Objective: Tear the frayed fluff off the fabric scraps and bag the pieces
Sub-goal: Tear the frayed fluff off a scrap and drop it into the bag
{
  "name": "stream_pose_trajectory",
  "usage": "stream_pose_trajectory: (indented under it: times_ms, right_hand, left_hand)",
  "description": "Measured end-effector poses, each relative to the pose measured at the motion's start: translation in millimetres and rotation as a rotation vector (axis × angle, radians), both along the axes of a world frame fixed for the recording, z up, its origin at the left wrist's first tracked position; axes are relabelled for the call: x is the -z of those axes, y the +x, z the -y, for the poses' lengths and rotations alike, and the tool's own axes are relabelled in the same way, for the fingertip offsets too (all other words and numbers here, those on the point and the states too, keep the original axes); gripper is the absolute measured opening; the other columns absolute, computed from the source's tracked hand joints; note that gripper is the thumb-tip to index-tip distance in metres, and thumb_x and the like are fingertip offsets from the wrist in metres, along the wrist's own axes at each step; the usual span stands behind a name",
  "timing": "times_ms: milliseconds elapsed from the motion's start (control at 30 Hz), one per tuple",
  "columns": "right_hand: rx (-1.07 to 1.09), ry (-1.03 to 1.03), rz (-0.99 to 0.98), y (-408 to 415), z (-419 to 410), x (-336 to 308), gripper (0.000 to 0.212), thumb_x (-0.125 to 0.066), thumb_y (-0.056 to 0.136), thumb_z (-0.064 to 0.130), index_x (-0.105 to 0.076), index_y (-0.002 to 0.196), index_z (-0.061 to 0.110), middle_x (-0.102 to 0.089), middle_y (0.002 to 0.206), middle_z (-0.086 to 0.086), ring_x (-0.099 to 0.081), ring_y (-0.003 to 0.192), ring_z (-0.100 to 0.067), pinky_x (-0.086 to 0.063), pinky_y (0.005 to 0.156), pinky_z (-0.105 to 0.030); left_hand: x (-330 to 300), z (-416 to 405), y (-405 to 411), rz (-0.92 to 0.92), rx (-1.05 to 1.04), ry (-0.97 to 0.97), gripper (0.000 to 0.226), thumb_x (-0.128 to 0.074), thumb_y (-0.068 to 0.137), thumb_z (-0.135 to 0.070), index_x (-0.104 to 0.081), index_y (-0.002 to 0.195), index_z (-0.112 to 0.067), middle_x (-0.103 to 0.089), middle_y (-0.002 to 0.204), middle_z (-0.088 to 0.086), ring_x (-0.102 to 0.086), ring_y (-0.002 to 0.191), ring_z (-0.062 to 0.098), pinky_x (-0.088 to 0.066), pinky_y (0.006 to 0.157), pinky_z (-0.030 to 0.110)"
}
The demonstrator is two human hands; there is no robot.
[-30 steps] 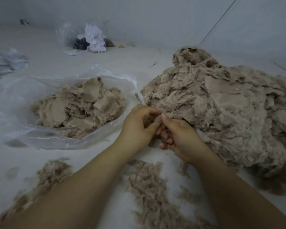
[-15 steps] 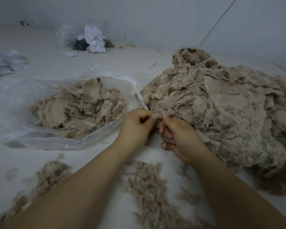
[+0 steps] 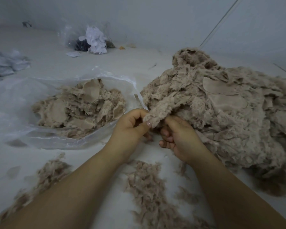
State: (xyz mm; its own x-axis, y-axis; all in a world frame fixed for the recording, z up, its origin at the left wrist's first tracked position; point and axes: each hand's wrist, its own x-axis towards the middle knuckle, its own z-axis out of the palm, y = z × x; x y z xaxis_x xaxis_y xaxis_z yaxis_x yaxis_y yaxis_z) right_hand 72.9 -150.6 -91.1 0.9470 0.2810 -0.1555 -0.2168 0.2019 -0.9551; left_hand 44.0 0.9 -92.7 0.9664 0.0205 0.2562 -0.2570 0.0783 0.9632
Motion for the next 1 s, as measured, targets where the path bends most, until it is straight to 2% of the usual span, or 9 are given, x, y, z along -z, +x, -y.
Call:
stream_pose_trajectory:
  times_ms: [133, 233, 300, 400, 533, 700, 833, 900, 1000]
  right_hand:
    - [-0.093, -0.002, 0.047, -2.8, 2.9, -2.1, 0.021, -0.063, 0.089, 0.03, -0.073, 0.071, 0.027, -0.042, 0.052, 0.007, -0.044, 0.042, -0.001, -0.046, 0.048, -0.021]
    - [-0.091, 0.006, 0.041, -3.4, 3.4, -3.6, 0.023, -0.068, 0.083, 0.042, -0.073, 0.073, 0.022, -0.043, 0.053, 0.006, -0.041, 0.043, -0.004, -0.046, 0.048, -0.024]
    - [-0.047, -0.02, 0.018, -3.5, 1.7, -3.5, 0.032, -0.069, 0.083, 0.052, -0.074, 0.073, 0.021, -0.043, 0.052, 0.005, -0.042, 0.043, -0.005, -0.047, 0.048, -0.025]
    - [0.068, -0.047, -0.065, -0.5, -1.7, -3.0, 0.031, -0.057, 0.097, 0.036, -0.068, 0.082, 0.011, -0.042, 0.05, 0.001, -0.045, 0.04, -0.007, -0.049, 0.045, -0.025]
    - [0.067, -0.001, -0.078, 0.3, -1.6, -4.5, 0.033, -0.048, 0.102, 0.03, -0.061, 0.079, 0.009, -0.042, 0.047, 0.0, -0.043, 0.037, -0.009, -0.046, 0.043, -0.026]
    - [0.111, 0.055, -0.115, 0.7, -2.1, -4.6, 0.05, -0.05, 0.1, 0.038, -0.065, 0.063, 0.009, -0.045, 0.046, -0.002, -0.045, 0.035, -0.012, -0.049, 0.046, -0.029]
    - [0.111, 0.059, -0.131, 2.4, -0.9, -3.5, 0.041, -0.05, 0.1, 0.038, -0.065, 0.077, 0.008, -0.045, 0.048, -0.004, -0.042, 0.038, -0.012, -0.048, 0.046, -0.028]
    - [0.117, 0.036, -0.126, 3.7, -1.5, -1.9, 0.036, -0.049, 0.101, 0.034, -0.064, 0.082, 0.007, -0.047, 0.048, -0.004, -0.041, 0.038, -0.011, -0.048, 0.044, -0.027]
    - [0.135, 0.017, -0.121, 5.5, -2.3, 0.0, 0.031, -0.048, 0.1, 0.029, -0.061, 0.083, 0.006, -0.05, 0.048, -0.006, -0.04, 0.039, -0.014, -0.048, 0.044, -0.027]
  left_hand:
    - [3.4, 2.2, 2.3, -0.094, 0.007, 0.074, 0.01, -0.061, 0.095, -0.006, -0.063, 0.085, -0.004, -0.063, 0.083, 0.019, -0.06, 0.071, 0.027, -0.054, 0.061, 0.032]
    - [4.9, 1.6, 3.4, -0.06, 0.0, 0.142, 0.013, -0.064, 0.093, -0.004, -0.059, 0.082, 0.001, -0.059, 0.089, 0.023, -0.058, 0.073, 0.026, -0.054, 0.06, 0.032]
    - [5.0, 1.2, 3.1, 0.007, 0.008, 0.22, 0.011, -0.064, 0.091, 0.0, -0.059, 0.083, 0.004, -0.057, 0.095, 0.018, -0.059, 0.081, 0.031, -0.057, 0.067, 0.041]
    - [4.6, 0.9, 1.5, 0.015, 0.055, 0.205, 0.009, -0.063, 0.089, 0.006, -0.061, 0.081, 0.004, -0.058, 0.097, 0.01, -0.061, 0.087, 0.035, -0.055, 0.076, 0.05]
    - [1.0, -2.8, -0.3, -0.094, 0.192, -0.109, 0.01, -0.06, 0.086, -0.003, -0.057, 0.083, 0.006, -0.068, 0.087, 0.026, -0.066, 0.073, 0.038, -0.054, 0.065, 0.042]
    - [-2.2, -6.4, -2.1, -0.126, 0.356, -0.307, 0.009, -0.059, 0.087, -0.003, -0.051, 0.083, -0.001, -0.065, 0.076, 0.021, -0.064, 0.065, 0.029, -0.054, 0.058, 0.034]
    - [-0.9, -6.0, -1.9, -0.114, 0.282, -0.171, 0.016, -0.054, 0.094, -0.004, -0.051, 0.079, -0.008, -0.058, 0.064, 0.011, -0.049, 0.051, 0.023, -0.042, 0.052, 0.029]
    - [-0.7, -5.9, -1.1, -0.103, 0.241, -0.093, 0.022, -0.047, 0.101, -0.003, -0.048, 0.08, -0.01, -0.046, 0.058, 0.008, -0.036, 0.046, 0.017, -0.031, 0.046, 0.024]
    - [-1.6, -4.2, -0.6, -0.12, 0.24, -0.111, 0.023, -0.042, 0.103, -0.002, -0.043, 0.081, -0.009, -0.029, 0.052, 0.001, -0.02, 0.043, 0.01, -0.02, 0.042, 0.018]
